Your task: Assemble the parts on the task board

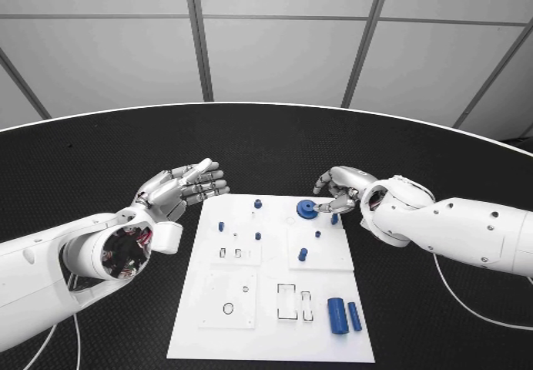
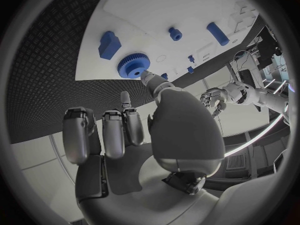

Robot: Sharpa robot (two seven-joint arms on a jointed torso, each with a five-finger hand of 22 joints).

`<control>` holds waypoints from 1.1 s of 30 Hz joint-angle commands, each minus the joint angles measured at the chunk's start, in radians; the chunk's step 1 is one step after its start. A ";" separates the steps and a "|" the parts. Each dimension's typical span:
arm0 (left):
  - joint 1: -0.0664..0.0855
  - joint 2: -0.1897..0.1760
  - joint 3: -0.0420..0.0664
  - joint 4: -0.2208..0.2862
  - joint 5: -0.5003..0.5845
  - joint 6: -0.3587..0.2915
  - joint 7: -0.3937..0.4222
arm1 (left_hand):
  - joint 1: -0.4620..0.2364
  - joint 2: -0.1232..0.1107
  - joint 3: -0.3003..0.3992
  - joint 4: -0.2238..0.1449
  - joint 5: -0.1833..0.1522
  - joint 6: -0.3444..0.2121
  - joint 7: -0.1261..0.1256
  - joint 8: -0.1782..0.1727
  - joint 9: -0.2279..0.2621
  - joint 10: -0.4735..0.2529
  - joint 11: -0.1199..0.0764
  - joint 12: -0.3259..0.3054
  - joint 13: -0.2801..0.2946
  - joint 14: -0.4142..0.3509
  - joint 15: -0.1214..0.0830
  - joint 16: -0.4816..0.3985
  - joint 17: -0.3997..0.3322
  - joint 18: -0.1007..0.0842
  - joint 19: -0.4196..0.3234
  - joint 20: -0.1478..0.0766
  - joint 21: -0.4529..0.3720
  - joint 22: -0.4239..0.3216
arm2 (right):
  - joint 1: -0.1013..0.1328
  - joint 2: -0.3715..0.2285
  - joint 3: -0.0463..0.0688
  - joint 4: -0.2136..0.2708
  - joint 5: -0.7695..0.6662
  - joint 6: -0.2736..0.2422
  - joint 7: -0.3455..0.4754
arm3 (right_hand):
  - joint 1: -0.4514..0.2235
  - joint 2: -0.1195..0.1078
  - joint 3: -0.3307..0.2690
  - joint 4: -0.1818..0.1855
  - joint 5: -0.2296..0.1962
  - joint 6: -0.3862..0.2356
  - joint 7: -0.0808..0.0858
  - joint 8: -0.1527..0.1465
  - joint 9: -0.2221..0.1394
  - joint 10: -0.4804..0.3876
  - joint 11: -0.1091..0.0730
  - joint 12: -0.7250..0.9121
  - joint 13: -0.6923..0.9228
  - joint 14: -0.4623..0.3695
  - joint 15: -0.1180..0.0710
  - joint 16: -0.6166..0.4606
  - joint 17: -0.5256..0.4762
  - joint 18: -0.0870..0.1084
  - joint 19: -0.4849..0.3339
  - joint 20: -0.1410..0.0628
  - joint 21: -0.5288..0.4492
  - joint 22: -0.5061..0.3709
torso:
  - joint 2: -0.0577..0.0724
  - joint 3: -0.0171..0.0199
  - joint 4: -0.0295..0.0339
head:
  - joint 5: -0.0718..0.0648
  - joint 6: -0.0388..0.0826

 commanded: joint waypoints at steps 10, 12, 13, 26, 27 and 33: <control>0.000 -0.002 0.000 0.003 0.000 -0.001 -0.001 | -0.009 -0.002 -0.005 -0.001 0.004 -0.003 0.045 -0.002 0.000 0.006 -0.001 -0.003 0.000 -0.004 -0.001 -0.005 -0.001 0.014 -0.007 0.000 -0.007 -0.001 | 0.000 0.025 0.000 -0.013 0.000 0.006 0.006 | 0.009 0.002 0.001 0.005 0.006 -0.005 0.001 0.007 0.002 0.046 0.002 0.011 0.188 0.091 0.008 0.007 0.186 -0.016 0.081 0.006 0.008 0.203 | 0.000 0.0009 0.0007 | 0.000 -0.005; 0.000 -0.002 0.000 0.004 0.000 -0.001 -0.001 | -0.009 -0.002 -0.005 -0.001 0.004 -0.003 0.045 -0.002 0.000 0.006 -0.001 -0.003 0.000 -0.004 -0.001 -0.005 -0.001 0.014 -0.007 0.000 -0.007 -0.001 | 0.000 0.030 0.000 -0.017 0.000 0.009 0.007 | 0.009 0.002 0.001 0.005 0.006 -0.005 0.001 0.007 0.002 0.046 0.002 0.011 0.188 0.091 0.008 0.007 0.186 -0.016 0.081 0.006 0.008 0.203 | 0.001 0.0009 0.0011 | 0.001 -0.006; 0.000 -0.002 0.000 0.004 0.000 -0.001 -0.001 | -0.009 -0.002 -0.005 -0.001 0.004 -0.003 0.045 -0.002 0.000 0.006 -0.001 -0.003 0.000 -0.004 -0.001 -0.005 -0.001 0.014 -0.007 0.000 -0.007 -0.001 | -0.001 0.032 0.000 -0.018 0.000 0.010 0.007 | 0.009 0.002 0.001 0.005 0.006 -0.005 0.001 0.007 0.002 0.046 0.002 0.011 0.188 0.091 0.008 0.007 0.186 -0.016 0.081 0.006 0.008 0.203 | 0.001 0.0010 0.0009 | 0.001 -0.006; 0.000 -0.005 0.000 0.007 0.000 0.000 -0.002 | -0.008 -0.002 -0.005 -0.002 0.004 -0.004 0.045 -0.002 0.000 0.006 0.000 -0.005 0.000 -0.004 -0.001 -0.006 -0.001 0.014 -0.007 0.000 -0.007 -0.002 | -0.003 0.054 -0.001 -0.038 0.000 0.030 0.008 | 0.007 0.006 0.005 0.009 0.010 -0.002 0.001 0.009 0.003 0.047 0.003 0.013 0.190 0.092 0.008 0.008 0.190 -0.016 0.082 0.007 0.009 0.206 | 0.001 0.0017 0.0008 | 0.004 -0.009; 0.000 -0.005 0.000 0.007 0.000 0.000 -0.002 | -0.008 -0.002 -0.005 -0.002 0.004 -0.004 0.045 -0.002 0.000 0.006 0.000 -0.005 0.000 -0.004 -0.001 -0.006 -0.001 0.014 -0.007 0.000 -0.007 -0.002 | -0.004 0.055 -0.001 -0.040 0.000 0.032 0.008 | 0.007 0.006 0.005 0.009 0.010 -0.002 0.001 0.009 0.003 0.047 0.003 0.013 0.190 0.092 0.008 0.008 0.190 -0.016 0.082 0.007 0.009 0.206 | 0.002 0.0021 0.0009 | 0.004 -0.009; 0.000 -0.007 0.000 0.007 0.000 0.000 -0.003 | -0.008 -0.002 -0.005 -0.002 0.004 -0.004 0.045 -0.002 0.000 0.006 0.000 -0.005 0.000 -0.004 -0.001 -0.006 -0.001 0.014 -0.007 0.000 -0.007 -0.002 | -0.007 0.060 -0.001 -0.046 0.000 0.040 0.010 | 0.007 0.007 0.006 0.009 0.012 -0.001 0.001 0.010 0.003 0.046 0.003 0.013 0.190 0.091 0.008 0.008 0.188 -0.016 0.082 0.007 0.008 0.204 | 0.002 0.0028 0.0002 | 0.005 -0.011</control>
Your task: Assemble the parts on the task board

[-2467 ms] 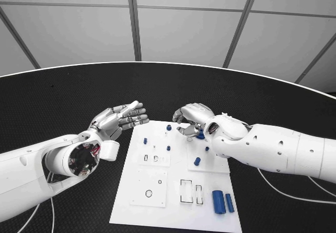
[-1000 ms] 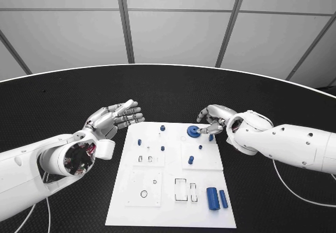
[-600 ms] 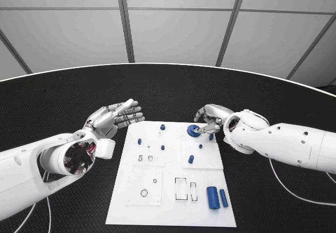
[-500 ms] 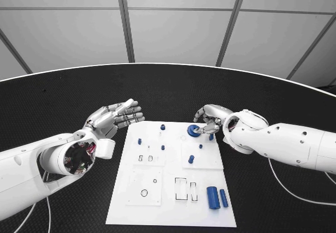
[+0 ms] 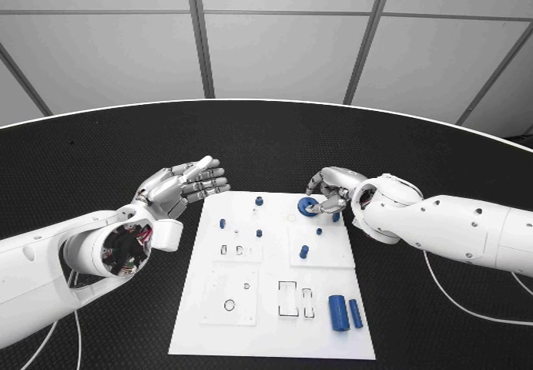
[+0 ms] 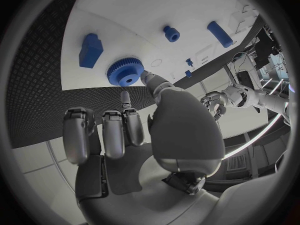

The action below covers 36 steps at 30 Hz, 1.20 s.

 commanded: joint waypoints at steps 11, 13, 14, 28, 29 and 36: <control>0.000 -0.002 0.000 0.000 0.000 0.004 -0.003 | -0.008 0.000 -0.004 -0.002 0.004 -0.004 0.045 -0.003 -0.001 0.006 0.000 -0.006 0.000 -0.004 -0.001 -0.006 -0.001 0.014 -0.007 0.000 -0.004 -0.001 | -0.006 0.001 0.000 -0.009 0.000 0.016 -0.002 | 0.011 0.009 0.009 0.004 0.016 0.006 0.001 0.009 0.002 0.047 0.002 0.008 0.193 0.091 0.008 0.006 0.190 -0.017 0.082 0.008 0.004 0.207 | 0.000 0.0011 -0.0005 | 0.002 -0.005; 0.000 -0.002 0.000 0.000 0.000 0.004 -0.003 | -0.008 0.000 -0.004 -0.002 0.004 -0.004 0.045 -0.003 -0.001 0.006 0.000 -0.006 0.000 -0.004 -0.001 -0.006 -0.001 0.014 -0.007 0.000 -0.004 -0.001 | -0.007 0.000 0.000 -0.009 0.000 0.015 -0.002 | 0.012 0.010 0.014 0.004 0.022 0.007 0.001 0.010 0.002 0.048 0.002 0.009 0.194 0.092 0.008 0.007 0.191 -0.017 0.083 0.008 0.005 0.208 | -0.001 0.0007 -0.0004 | 0.001 -0.005; 0.000 -0.002 0.000 0.000 0.000 0.003 -0.003 | -0.008 0.000 -0.004 -0.002 0.004 -0.004 0.045 -0.003 -0.001 0.006 0.000 -0.006 0.000 -0.004 -0.001 -0.006 -0.001 0.014 -0.007 0.000 -0.004 -0.001 | -0.007 0.000 0.000 -0.010 0.000 0.016 -0.002 | 0.012 0.010 0.015 0.003 0.024 0.008 0.001 0.011 0.002 0.048 0.002 0.010 0.194 0.092 0.008 0.007 0.192 -0.017 0.083 0.008 0.006 0.209 | -0.001 0.0007 -0.0004 | 0.001 -0.005; 0.000 -0.002 0.000 0.000 0.000 0.002 -0.004 | -0.007 0.002 -0.003 -0.002 0.005 -0.004 0.046 -0.003 -0.001 0.006 0.000 -0.007 0.000 -0.003 -0.001 -0.007 -0.001 0.014 -0.006 0.000 -0.004 -0.002 | -0.007 0.000 0.000 -0.009 0.000 0.046 0.003 | 0.012 0.020 0.070 -0.003 0.048 0.064 -0.010 0.028 0.002 0.057 -0.007 0.022 0.205 0.092 0.000 0.009 0.197 -0.019 0.086 0.002 0.010 0.217 | 0.000 -0.0003 -0.0001 | 0.000 -0.007; 0.000 -0.002 0.000 0.000 0.000 0.003 -0.004 | -0.007 0.002 -0.003 -0.002 0.005 -0.004 0.046 -0.003 -0.001 0.006 0.000 -0.007 0.000 -0.003 -0.001 -0.007 -0.001 0.014 -0.006 0.000 -0.004 -0.002 | -0.007 0.001 0.000 -0.010 0.000 0.048 0.003 | 0.011 0.020 0.074 -0.004 0.048 0.067 -0.011 0.028 0.002 0.057 -0.007 0.023 0.206 0.092 -0.001 0.009 0.197 -0.019 0.086 0.001 0.011 0.217 | 0.000 -0.0003 -0.0001 | 0.000 -0.007; 0.000 -0.003 0.000 -0.001 0.000 0.002 -0.005 | -0.007 0.002 -0.003 -0.002 0.005 -0.004 0.046 -0.003 -0.001 0.006 0.000 -0.007 0.000 -0.003 -0.001 -0.007 -0.001 0.014 -0.006 0.000 -0.004 -0.002 | -0.007 0.004 0.000 -0.014 0.000 0.055 -0.004 | 0.010 0.014 0.078 -0.006 0.047 0.067 -0.011 0.026 0.000 0.055 -0.008 0.020 0.204 0.093 -0.002 0.010 0.198 -0.019 0.086 0.000 0.011 0.218 | -0.001 -0.0002 0.0004 | -0.001 -0.008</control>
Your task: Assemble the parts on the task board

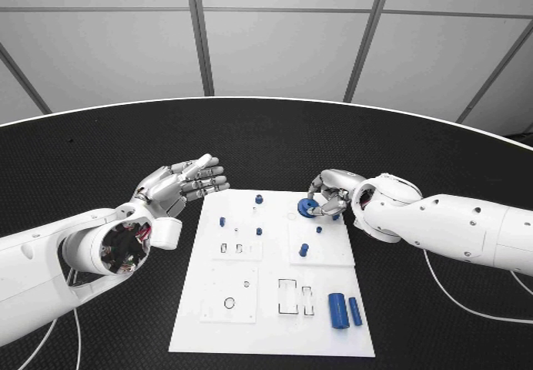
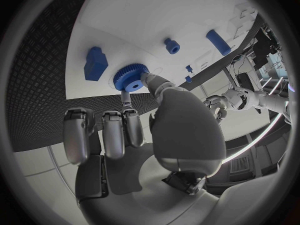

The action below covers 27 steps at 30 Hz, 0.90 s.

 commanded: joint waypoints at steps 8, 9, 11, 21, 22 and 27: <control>0.000 0.000 0.000 0.000 0.000 -0.001 -0.002 | -0.006 0.003 -0.003 -0.002 0.004 -0.004 0.046 -0.004 -0.001 0.006 0.000 -0.004 0.000 -0.003 -0.001 -0.004 -0.001 0.014 -0.006 0.000 -0.004 -0.001 | 0.000 0.002 0.000 -0.002 0.000 0.009 -0.007 | -0.003 -0.005 0.010 -0.003 0.003 0.006 0.002 -0.003 -0.004 0.050 -0.005 -0.001 0.202 0.093 -0.001 0.006 0.200 -0.019 0.086 0.000 0.004 0.219 | 0.000 0.0005 0.0001 | -0.001 0.000; 0.000 0.000 0.000 0.000 0.000 -0.001 -0.002 | -0.006 0.003 -0.003 -0.002 0.004 -0.004 0.046 -0.004 -0.001 0.006 0.000 -0.004 0.000 -0.003 -0.001 -0.004 -0.001 0.014 -0.006 0.000 -0.004 -0.001 | 0.000 0.003 0.000 -0.001 0.000 0.010 -0.006 | -0.003 -0.005 0.010 -0.003 0.003 0.006 0.002 -0.003 -0.004 0.050 -0.005 -0.001 0.202 0.093 -0.001 0.006 0.200 -0.019 0.086 0.000 0.004 0.219 | 0.000 0.0008 0.0000 | -0.002 -0.002; 0.000 0.000 0.000 0.000 0.000 -0.001 -0.002 | -0.006 0.003 -0.003 -0.002 0.004 -0.004 0.046 -0.004 -0.001 0.006 0.000 -0.004 0.000 -0.003 -0.001 -0.004 -0.001 0.014 -0.006 0.000 -0.004 -0.001 | 0.000 0.002 0.000 0.001 0.000 0.006 -0.005 | 0.000 -0.003 0.021 -0.008 0.007 0.009 0.001 -0.004 -0.006 0.050 -0.005 0.000 0.202 0.093 -0.001 0.007 0.202 -0.020 0.086 0.000 0.005 0.220 | 0.000 0.0009 0.0000 | -0.002 -0.002; 0.000 0.002 0.000 -0.002 0.000 0.001 -0.003 | -0.006 0.003 -0.002 -0.002 0.004 -0.005 0.047 -0.004 -0.001 0.005 0.001 -0.006 -0.001 -0.003 -0.001 -0.005 -0.001 0.014 -0.006 0.000 -0.005 -0.002 | -0.001 -0.009 0.000 0.033 0.000 -0.079 -0.005 | -0.005 0.023 0.080 -0.024 0.053 0.057 -0.015 0.011 -0.002 0.065 -0.019 0.016 0.218 0.095 -0.012 0.010 0.210 -0.021 0.089 -0.008 0.008 0.226 | -0.002 0.0002 -0.0006 | -0.001 0.000; 0.000 0.002 0.000 -0.002 0.000 0.001 -0.003 | -0.006 0.003 -0.002 -0.002 0.004 -0.005 0.047 -0.004 -0.001 0.005 0.001 -0.006 -0.001 -0.003 -0.001 -0.005 -0.001 0.014 -0.006 0.000 -0.005 -0.002 | -0.001 -0.011 0.000 0.039 0.000 -0.088 -0.007 | -0.006 0.025 0.086 -0.026 0.060 0.062 -0.017 0.014 -0.001 0.067 -0.021 0.019 0.220 0.095 -0.013 0.011 0.212 -0.021 0.089 -0.010 0.009 0.227 | -0.002 0.0000 -0.0005 | -0.001 0.001; 0.000 0.004 0.000 -0.005 0.000 0.001 -0.003 | -0.006 0.003 -0.002 -0.002 0.004 -0.005 0.047 -0.004 -0.001 0.005 0.001 -0.006 -0.001 -0.003 -0.001 -0.005 -0.001 0.014 -0.006 0.000 -0.005 -0.002 | 0.000 -0.017 0.001 0.077 -0.020 -0.121 -0.017 | -0.010 0.026 0.095 -0.032 0.075 0.064 -0.019 0.015 0.000 0.068 -0.023 0.020 0.221 0.096 -0.016 0.011 0.213 -0.021 0.089 -0.013 0.009 0.227 | -0.002 -0.0001 0.0001 | -0.001 0.005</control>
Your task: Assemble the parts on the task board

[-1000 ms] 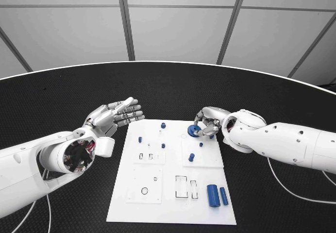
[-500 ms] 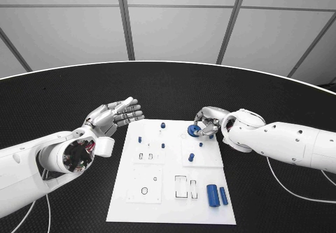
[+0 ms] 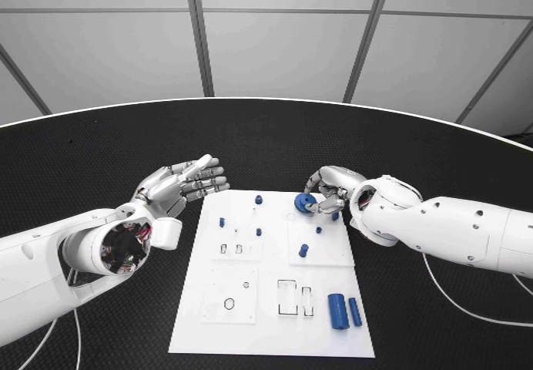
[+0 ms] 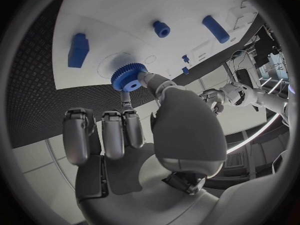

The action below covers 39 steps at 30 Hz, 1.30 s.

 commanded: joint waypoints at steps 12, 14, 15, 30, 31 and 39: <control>0.000 0.011 0.000 -0.011 0.000 0.002 0.000 | -0.007 0.004 -0.002 -0.002 0.004 -0.005 0.047 -0.005 -0.001 0.005 0.001 -0.006 -0.001 -0.003 -0.001 -0.005 -0.001 0.014 -0.006 0.000 -0.005 -0.001 | 0.001 0.054 0.002 0.075 -0.140 -0.058 -0.035 | -0.001 0.016 0.009 -0.004 0.015 0.023 -0.015 0.012 0.013 0.067 -0.007 0.004 0.221 0.096 -0.009 0.003 0.214 -0.010 0.090 -0.006 0.005 0.228 | 0.002 -0.0019 0.0054 | 0.006 0.008; 0.000 0.012 0.000 -0.012 0.000 0.002 0.000 | -0.007 0.004 -0.002 -0.002 0.004 -0.005 0.047 -0.005 -0.001 0.005 0.001 -0.006 -0.001 -0.003 -0.001 -0.005 -0.001 0.014 -0.006 0.000 -0.005 -0.001 | 0.001 0.073 0.003 0.071 -0.163 -0.067 -0.042 | -0.002 0.016 0.011 -0.005 0.017 0.023 -0.015 0.012 0.013 0.068 -0.007 0.005 0.221 0.096 -0.009 0.003 0.215 -0.010 0.090 -0.006 0.005 0.228 | 0.003 -0.0031 0.0076 | 0.005 0.009; 0.000 0.013 0.000 -0.013 0.000 0.002 0.000 | -0.007 0.004 -0.002 -0.002 0.004 -0.005 0.047 -0.005 -0.001 0.005 0.001 -0.006 -0.001 -0.003 -0.001 -0.005 -0.001 0.014 -0.006 0.000 -0.005 -0.001 | 0.001 0.085 0.003 0.067 -0.172 -0.071 -0.045 | -0.002 0.016 0.011 -0.005 0.017 0.023 -0.015 0.012 0.013 0.068 -0.007 0.005 0.221 0.096 -0.009 0.003 0.215 -0.010 0.090 -0.006 0.005 0.228 | 0.003 -0.0033 0.0075 | 0.005 0.010; 0.000 0.021 0.000 -0.018 0.000 -0.002 -0.001 | -0.007 0.005 -0.002 -0.001 0.004 -0.005 0.047 -0.005 -0.001 0.005 0.001 -0.007 -0.001 -0.003 -0.001 -0.006 -0.001 0.014 -0.006 0.000 -0.005 -0.002 | 0.001 0.223 0.003 -0.021 -0.210 -0.063 -0.053 | -0.004 0.017 0.013 -0.005 0.021 0.023 -0.015 0.011 0.013 0.067 -0.007 0.004 0.221 0.097 -0.010 0.004 0.217 -0.009 0.089 -0.007 0.004 0.226 | 0.010 -0.0069 0.0089 | 0.010 0.014; 0.000 0.021 0.000 -0.018 0.000 -0.002 -0.001 | -0.007 0.005 -0.002 -0.001 0.004 -0.005 0.047 -0.005 -0.001 0.005 0.001 -0.007 -0.001 -0.003 -0.001 -0.006 -0.001 0.014 -0.006 0.000 -0.005 -0.002 | 0.001 0.229 0.003 -0.026 -0.211 -0.062 -0.053 | -0.004 0.017 0.013 -0.005 0.021 0.023 -0.015 0.011 0.013 0.067 -0.007 0.004 0.221 0.097 -0.010 0.004 0.217 -0.009 0.089 -0.007 0.004 0.226 | 0.010 -0.0064 0.0090 | 0.010 0.013; 0.000 0.023 0.000 -0.019 0.000 -0.004 0.000 | -0.007 0.005 -0.002 -0.001 0.004 -0.005 0.047 -0.005 -0.001 0.005 0.001 -0.007 -0.001 -0.003 -0.001 -0.006 -0.001 0.014 -0.006 0.000 -0.005 -0.002 | 0.001 0.257 0.003 -0.051 -0.212 -0.047 -0.053 | -0.005 0.018 0.014 -0.005 0.021 0.022 -0.015 0.011 0.013 0.067 -0.007 0.004 0.221 0.096 -0.010 0.004 0.216 -0.009 0.088 -0.007 0.004 0.226 | 0.009 -0.0052 0.0094 | 0.010 0.009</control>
